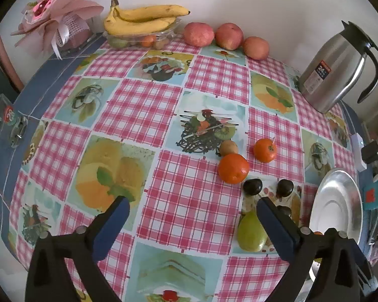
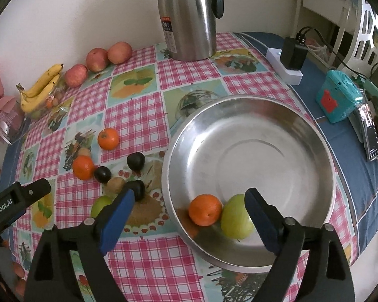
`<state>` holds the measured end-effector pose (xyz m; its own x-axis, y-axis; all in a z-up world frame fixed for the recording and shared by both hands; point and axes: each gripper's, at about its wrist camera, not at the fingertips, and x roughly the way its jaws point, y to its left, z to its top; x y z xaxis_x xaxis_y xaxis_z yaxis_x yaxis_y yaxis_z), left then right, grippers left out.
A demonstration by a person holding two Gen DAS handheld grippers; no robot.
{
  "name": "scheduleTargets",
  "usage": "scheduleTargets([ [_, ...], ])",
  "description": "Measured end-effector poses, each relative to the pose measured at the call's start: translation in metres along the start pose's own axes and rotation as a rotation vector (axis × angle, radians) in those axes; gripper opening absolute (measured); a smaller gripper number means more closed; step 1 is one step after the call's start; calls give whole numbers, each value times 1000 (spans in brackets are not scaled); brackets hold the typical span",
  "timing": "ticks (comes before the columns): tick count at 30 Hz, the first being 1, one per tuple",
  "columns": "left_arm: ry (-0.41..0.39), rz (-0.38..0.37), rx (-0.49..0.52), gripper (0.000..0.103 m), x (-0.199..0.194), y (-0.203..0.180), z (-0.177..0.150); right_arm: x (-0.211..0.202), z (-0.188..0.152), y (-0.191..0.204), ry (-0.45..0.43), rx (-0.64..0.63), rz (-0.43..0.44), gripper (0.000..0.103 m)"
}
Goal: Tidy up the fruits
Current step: 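Withdraw both tools from the plate back over the fruit cluster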
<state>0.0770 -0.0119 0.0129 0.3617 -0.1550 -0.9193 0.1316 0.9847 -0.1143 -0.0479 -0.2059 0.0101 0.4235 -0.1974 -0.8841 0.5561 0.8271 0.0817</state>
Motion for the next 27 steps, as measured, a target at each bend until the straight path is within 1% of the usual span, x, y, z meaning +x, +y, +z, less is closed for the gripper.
scheduleTargets([
  [4, -13, -7, 11, 103, -1, -2, 0, 0, -1, -1, 4, -1, 5, 90],
  [6, -25, -13, 13, 103, -2, -2, 0, -3, -1, -1, -2, -5, 8, 91],
  [8, -36, -17, 19, 103, -3, -2, 1, -6, 0, 0, -6, 1, 8, 94],
  [11, -51, -22, 22, 103, -3, -1, 2, -13, 4, 1, -17, 16, 9, 94],
  [15, -59, -33, 15, 103, -2, 1, 3, -23, 11, 12, -47, -22, 2, 94],
  [17, -62, -36, 13, 103, -2, 1, 3, -25, 14, 19, -38, -39, 8, 94],
  [20, -65, -46, -2, 103, -2, 3, 4, -24, 19, 26, -26, -33, 31, 94],
  [22, -74, -54, -18, 103, -2, 5, 6, -22, 23, 29, -18, -29, 31, 94],
  [27, -95, -47, -35, 103, -1, 9, 11, -16, 33, 39, -8, -39, 58, 94],
])
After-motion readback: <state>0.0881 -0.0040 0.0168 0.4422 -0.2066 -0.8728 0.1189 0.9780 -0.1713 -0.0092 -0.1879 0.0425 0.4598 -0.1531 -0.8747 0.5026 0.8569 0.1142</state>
